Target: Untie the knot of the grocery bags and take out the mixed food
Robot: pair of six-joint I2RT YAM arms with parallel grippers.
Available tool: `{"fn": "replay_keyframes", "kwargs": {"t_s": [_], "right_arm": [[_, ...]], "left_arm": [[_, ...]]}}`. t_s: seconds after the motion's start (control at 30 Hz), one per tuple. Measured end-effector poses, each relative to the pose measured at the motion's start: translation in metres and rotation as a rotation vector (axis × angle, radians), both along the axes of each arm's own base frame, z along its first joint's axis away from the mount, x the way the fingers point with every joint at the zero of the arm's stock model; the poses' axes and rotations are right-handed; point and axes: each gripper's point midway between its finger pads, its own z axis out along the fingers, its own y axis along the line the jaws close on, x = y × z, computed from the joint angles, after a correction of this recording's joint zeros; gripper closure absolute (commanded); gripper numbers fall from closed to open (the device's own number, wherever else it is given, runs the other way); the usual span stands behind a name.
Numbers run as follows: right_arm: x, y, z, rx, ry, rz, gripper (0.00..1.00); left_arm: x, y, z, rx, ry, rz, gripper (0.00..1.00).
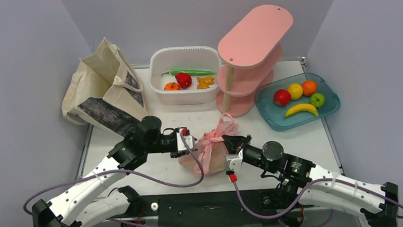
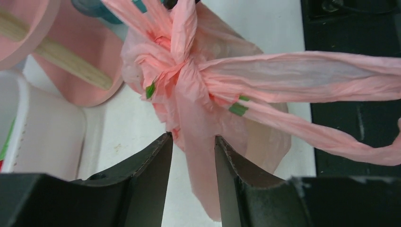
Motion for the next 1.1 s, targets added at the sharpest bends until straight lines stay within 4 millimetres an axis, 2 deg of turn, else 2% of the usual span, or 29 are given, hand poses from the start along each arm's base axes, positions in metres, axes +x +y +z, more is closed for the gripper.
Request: {"fn": "replay_keyframes", "kwargs": {"t_s": [0.1, 0.2, 0.37, 0.53, 0.6, 0.63, 0.7, 0.83, 1.1], "right_arm": [[-0.005, -0.002, -0.004, -0.010, 0.010, 0.011, 1.00], [-0.009, -0.004, -0.008, -0.023, 0.025, 0.018, 1.00], [-0.014, -0.006, -0.012, -0.034, 0.035, 0.027, 1.00], [-0.014, -0.007, -0.013, -0.039, 0.038, 0.025, 1.00], [-0.014, -0.007, -0.013, -0.039, 0.040, 0.024, 1.00], [-0.014, -0.007, -0.013, -0.039, 0.040, 0.023, 1.00], [-0.014, -0.007, -0.014, -0.041, 0.042, 0.023, 1.00], [-0.013, -0.009, -0.016, -0.050, 0.045, 0.017, 1.00], [-0.016, -0.017, -0.019, -0.063, 0.050, 0.004, 1.00]], "left_arm": [[-0.011, -0.013, -0.002, -0.019, 0.076, -0.014, 0.65], [-0.014, -0.022, 0.004, -0.064, 0.134, -0.002, 0.65], [-0.011, -0.031, 0.012, -0.122, 0.204, 0.043, 0.65], [-0.010, -0.037, 0.009, -0.135, 0.262, 0.061, 0.65], [-0.012, -0.039, 0.007, -0.131, 0.275, 0.058, 0.70], [-0.013, -0.039, 0.006, -0.128, 0.278, 0.056, 0.79], [-0.015, -0.039, 0.004, -0.123, 0.282, 0.053, 0.90], [-0.017, -0.035, -0.004, -0.100, 0.279, 0.054, 1.00], [-0.030, -0.010, -0.026, 0.001, 0.277, 0.046, 1.00]]}}
